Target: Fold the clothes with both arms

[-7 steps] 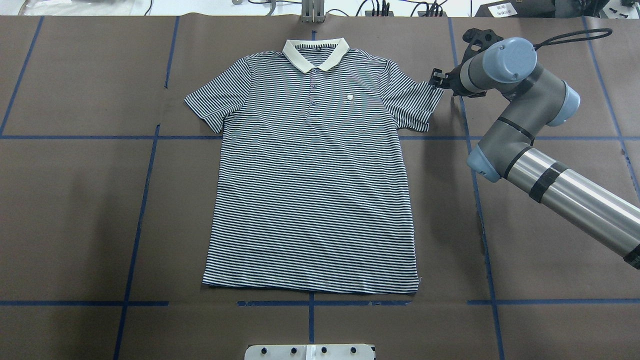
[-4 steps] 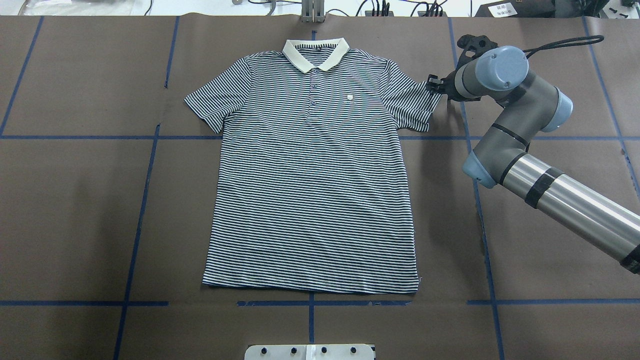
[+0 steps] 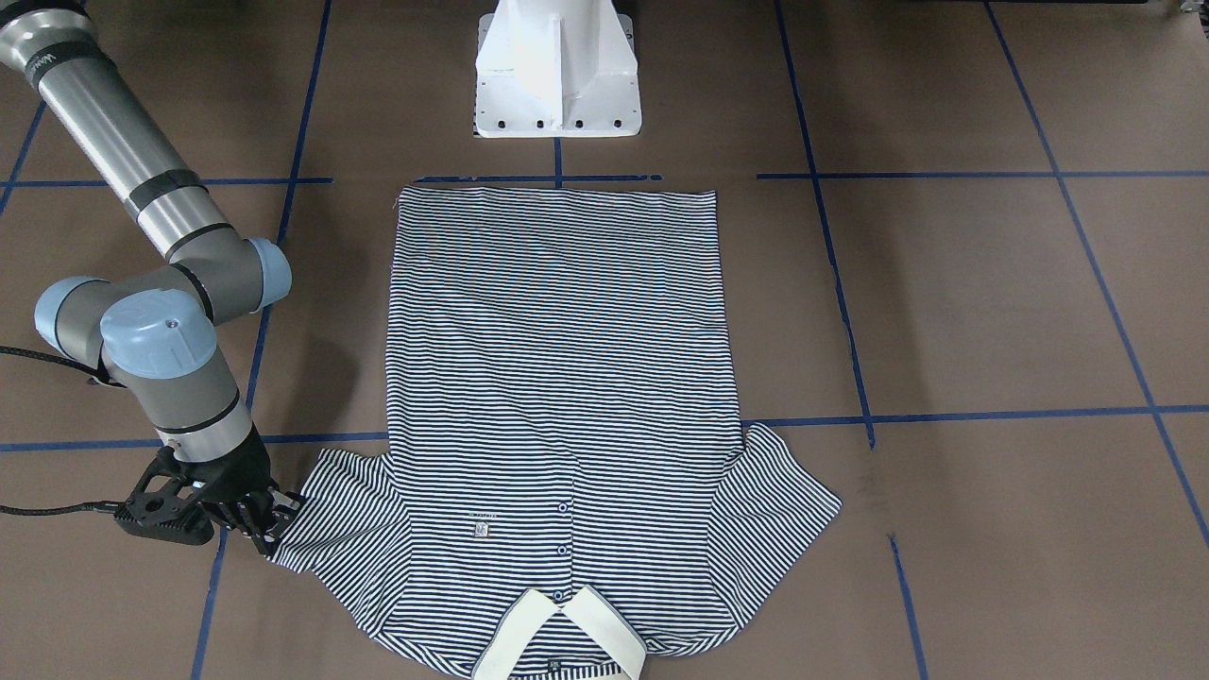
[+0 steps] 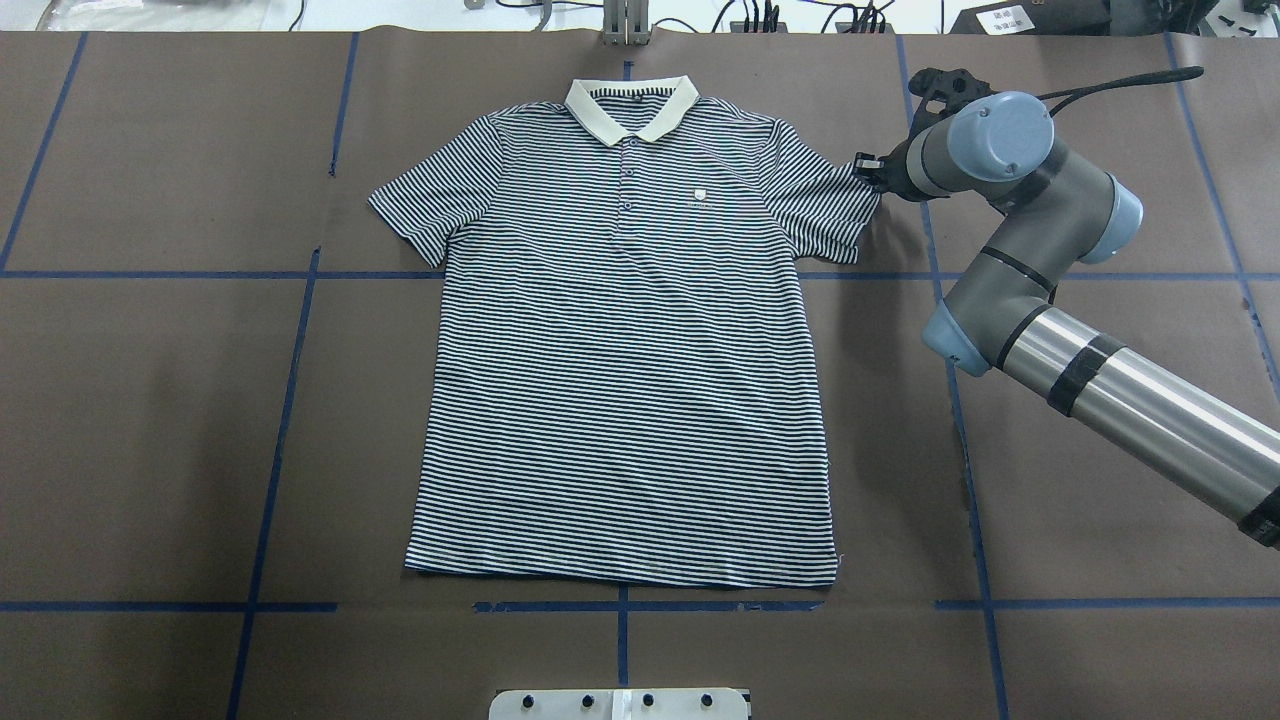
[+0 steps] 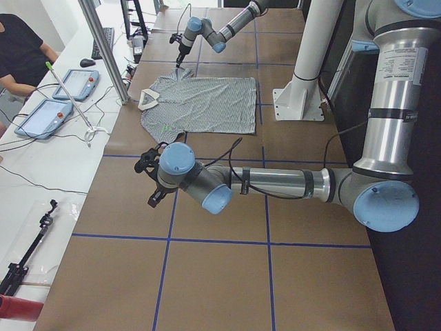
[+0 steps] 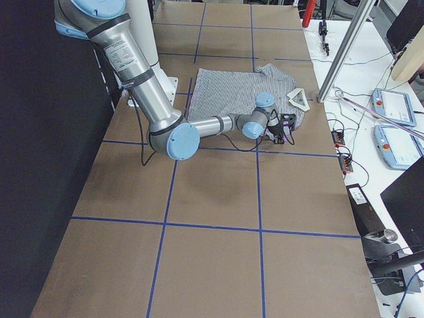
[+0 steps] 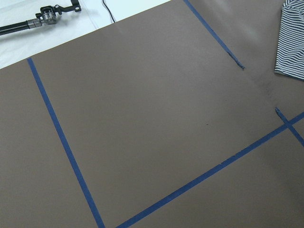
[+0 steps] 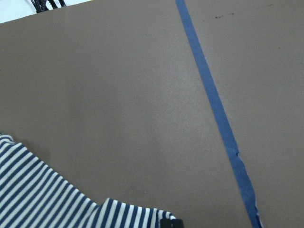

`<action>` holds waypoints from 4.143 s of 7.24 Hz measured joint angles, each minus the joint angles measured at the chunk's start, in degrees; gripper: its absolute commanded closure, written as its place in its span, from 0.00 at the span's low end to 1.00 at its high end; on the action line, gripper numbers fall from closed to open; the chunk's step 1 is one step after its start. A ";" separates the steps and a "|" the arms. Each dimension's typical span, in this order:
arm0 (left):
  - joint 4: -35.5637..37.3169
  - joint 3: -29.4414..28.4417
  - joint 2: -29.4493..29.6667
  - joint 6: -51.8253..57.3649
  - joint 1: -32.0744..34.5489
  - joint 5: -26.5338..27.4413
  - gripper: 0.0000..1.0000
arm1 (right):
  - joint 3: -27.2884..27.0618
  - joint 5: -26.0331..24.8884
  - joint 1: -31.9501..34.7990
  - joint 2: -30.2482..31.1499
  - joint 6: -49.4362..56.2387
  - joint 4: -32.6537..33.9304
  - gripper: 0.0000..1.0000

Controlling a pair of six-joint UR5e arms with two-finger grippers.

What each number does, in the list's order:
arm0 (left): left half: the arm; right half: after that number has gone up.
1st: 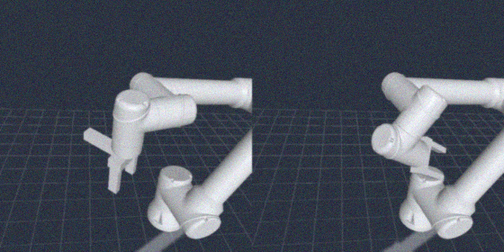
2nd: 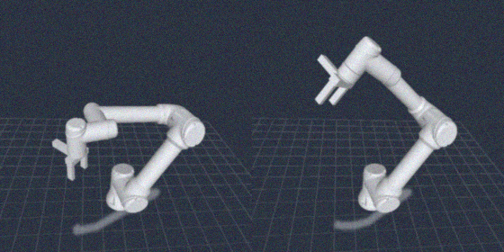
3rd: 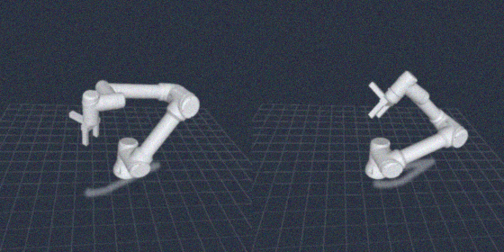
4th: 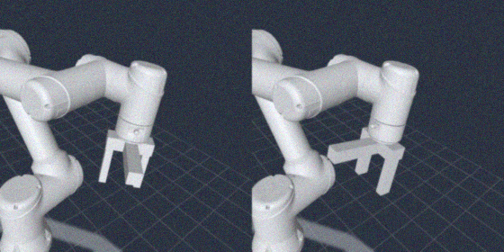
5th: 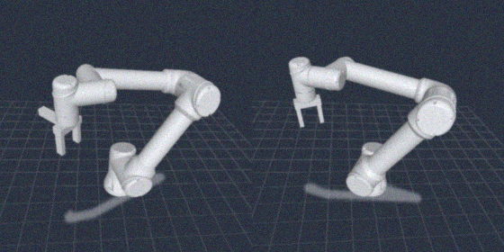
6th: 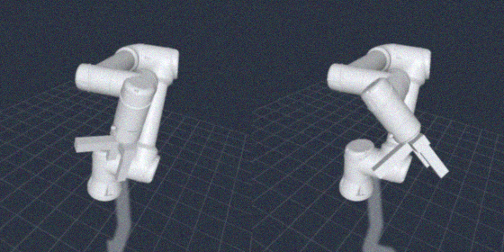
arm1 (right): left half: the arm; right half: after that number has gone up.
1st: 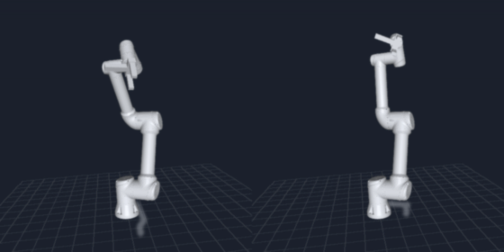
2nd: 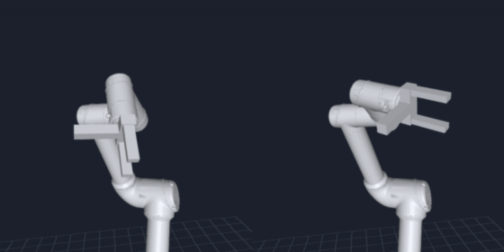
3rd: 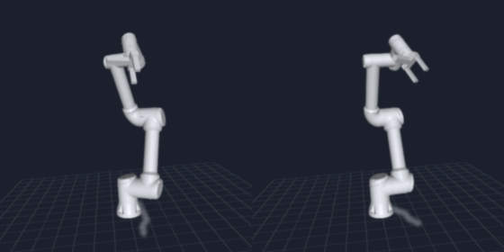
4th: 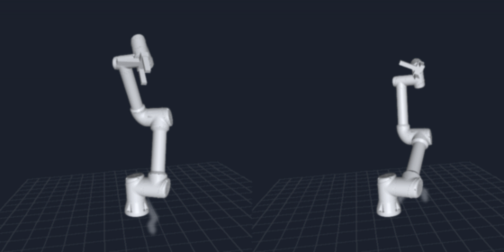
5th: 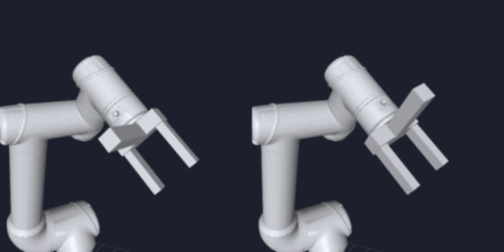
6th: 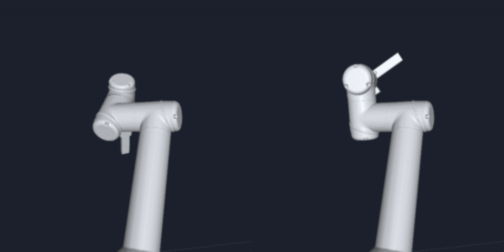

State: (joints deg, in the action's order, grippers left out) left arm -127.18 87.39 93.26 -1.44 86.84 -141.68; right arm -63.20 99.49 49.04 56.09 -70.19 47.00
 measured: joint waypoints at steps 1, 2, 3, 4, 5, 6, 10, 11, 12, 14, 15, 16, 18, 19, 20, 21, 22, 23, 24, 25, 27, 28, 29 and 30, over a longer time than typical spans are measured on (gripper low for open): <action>-0.02 0.07 -0.37 0.02 0.00 0.00 0.00 | -0.70 0.02 0.11 -0.16 0.38 -0.04 1.00; -0.06 0.23 -0.58 0.01 0.00 0.00 0.00 | -1.97 0.06 0.10 -0.39 0.43 -0.01 1.00; -0.08 0.49 -0.64 -0.02 0.00 0.00 0.00 | -3.84 0.07 -0.11 -0.77 0.14 0.25 1.00; -0.08 0.61 -0.66 -0.04 0.00 0.00 0.00 | -5.39 0.03 -1.06 -1.78 -0.61 1.05 1.00; -0.09 0.65 -0.69 -0.05 0.00 0.00 0.00 | -6.03 -0.89 -2.79 -3.96 -2.37 3.23 1.00; -0.09 0.67 -0.70 -0.05 0.00 0.00 0.00 | -5.67 -3.31 -4.81 -7.33 -4.99 6.82 1.00; -0.42 1.25 -1.09 -0.11 0.00 0.00 0.00 | 5.70 -7.98 -7.79 -18.81 -8.94 11.75 0.28; -1.33 1.04 -1.68 -0.15 -0.02 -0.46 0.00 | 7.42 -8.05 -7.83 -19.81 -8.98 11.70 0.00; -2.60 0.60 -2.05 -0.35 -0.05 -1.51 0.00 | 8.29 -8.10 -7.81 -20.13 -8.94 11.55 0.00; -6.06 0.26 -1.63 -5.22 -0.61 -2.63 0.00 | 7.28 -6.30 -6.27 -19.67 -8.89 11.32 0.00; -7.76 -0.05 0.04 -10.38 -2.44 -2.55 0.00 | 2.49 -4.11 -5.02 -16.86 -9.13 11.32 0.00; -8.46 -0.92 3.42 -16.26 -5.96 -1.82 0.00 | -6.46 -1.27 -4.17 -10.98 -9.17 11.34 0.00; -8.72 -5.58 12.20 -28.90 -13.54 3.09 0.00 | -20.89 8.61 -1.58 -1.21 -8.71 11.02 0.00; -8.86 -8.00 15.52 -34.14 -17.00 7.21 0.00 | -24.78 14.32 0.40 1.57 -8.57 10.89 0.00; -8.83 -9.20 17.88 -38.11 -19.70 9.93 0.00 | -27.57 18.88 2.48 3.91 -7.94 10.91 0.00; -8.53 -9.27 19.70 -41.01 -21.26 12.72 0.01 | -28.54 23.40 4.99 5.51 -6.23 10.99 0.00; -8.01 -9.23 20.36 -42.19 -22.19 15.28 0.01 | -28.54 27.23 7.40 6.63 -4.44 10.98 0.00; -7.17 -9.85 20.64 -42.49 -23.06 17.10 0.03 | -28.69 29.75 9.29 7.75 -3.19 10.93 0.00; -5.55 -11.17 21.91 -42.87 -24.51 19.67 0.05 | -28.80 31.82 11.02 8.97 -2.07 10.84 0.00; -3.04 -13.05 24.24 -43.11 -26.05 22.29 0.15 | -28.86 33.56 12.51 10.13 -0.79 10.78 0.00; -0.04 -17.95 29.14 -47.00 -29.49 27.44 0.26 | -29.35 34.83 13.91 12.83 2.88 10.56 0.00; 0.21 -20.65 31.33 -49.23 -31.56 29.47 0.31 | -29.52 34.91 14.15 13.41 3.71 10.31 0.00; 0.28 -23.18 33.25 -50.47 -33.00 30.38 0.31 | -29.56 34.89 14.20 13.63 4.03 10.04 0.00; 0.32 -25.12 34.89 -51.09 -33.79 30.67 0.34 | -29.47 34.80 14.23 13.59 4.16 9.93 0.00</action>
State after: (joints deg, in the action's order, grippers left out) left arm -126.86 62.27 128.15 -52.53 53.05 -111.00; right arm -92.66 134.30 63.27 69.68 -66.03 56.93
